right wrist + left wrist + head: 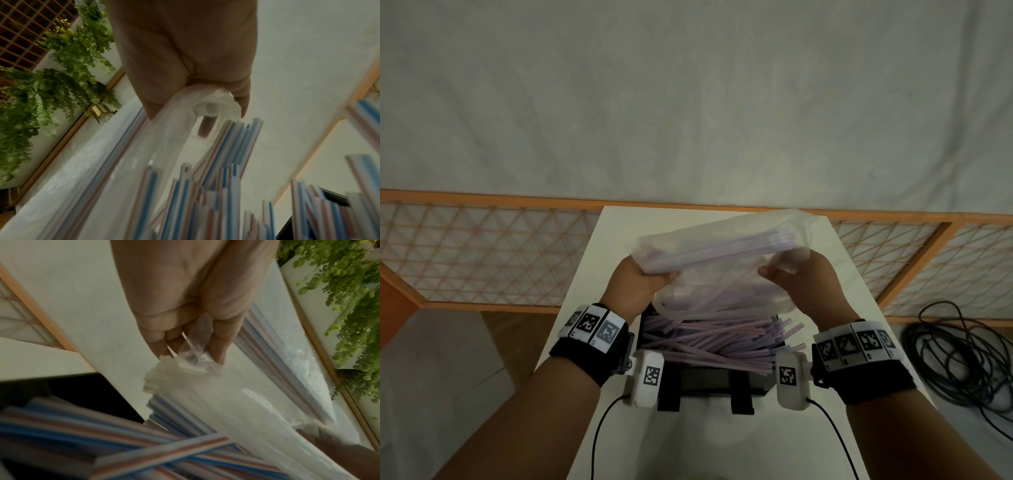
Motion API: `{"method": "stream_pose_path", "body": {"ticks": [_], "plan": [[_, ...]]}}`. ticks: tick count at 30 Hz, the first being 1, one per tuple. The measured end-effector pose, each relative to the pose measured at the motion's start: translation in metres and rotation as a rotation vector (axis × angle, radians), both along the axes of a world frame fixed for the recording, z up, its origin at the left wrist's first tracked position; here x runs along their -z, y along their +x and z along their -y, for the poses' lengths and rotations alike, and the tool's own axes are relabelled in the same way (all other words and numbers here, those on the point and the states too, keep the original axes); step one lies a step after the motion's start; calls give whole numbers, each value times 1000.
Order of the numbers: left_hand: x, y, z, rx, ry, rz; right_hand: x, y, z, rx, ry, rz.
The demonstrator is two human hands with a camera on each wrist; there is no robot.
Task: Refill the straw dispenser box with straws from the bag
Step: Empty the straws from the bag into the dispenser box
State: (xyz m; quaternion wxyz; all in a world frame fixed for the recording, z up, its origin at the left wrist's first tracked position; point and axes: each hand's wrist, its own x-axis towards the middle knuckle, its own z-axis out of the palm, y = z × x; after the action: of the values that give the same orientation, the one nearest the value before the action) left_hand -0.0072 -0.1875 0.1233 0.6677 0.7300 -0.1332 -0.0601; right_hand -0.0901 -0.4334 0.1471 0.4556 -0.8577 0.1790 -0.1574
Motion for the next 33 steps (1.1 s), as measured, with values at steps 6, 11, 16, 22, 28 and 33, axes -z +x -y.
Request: {"method": "stream_pose_path", "body": {"ticks": [6, 11, 16, 22, 28, 33], "plan": [[-10, -1, -2, 39, 109, -56, -12, -5, 0, 87, 29, 166], [10, -14, -2, 203, 109, -122, -4, -8, -5, -122, -16, -37], [14, -9, 0, 67, 202, -49, 1, -13, 1, 14, -93, 28], [-6, 1, -5, 119, 49, -38, -5, -5, 12, 23, -31, 82], [4, 10, -13, 172, 152, -45, -2, -14, -2, -385, 105, -21], [13, 10, -18, 242, 196, -86, 23, -16, -9, -517, -262, -303]]}}
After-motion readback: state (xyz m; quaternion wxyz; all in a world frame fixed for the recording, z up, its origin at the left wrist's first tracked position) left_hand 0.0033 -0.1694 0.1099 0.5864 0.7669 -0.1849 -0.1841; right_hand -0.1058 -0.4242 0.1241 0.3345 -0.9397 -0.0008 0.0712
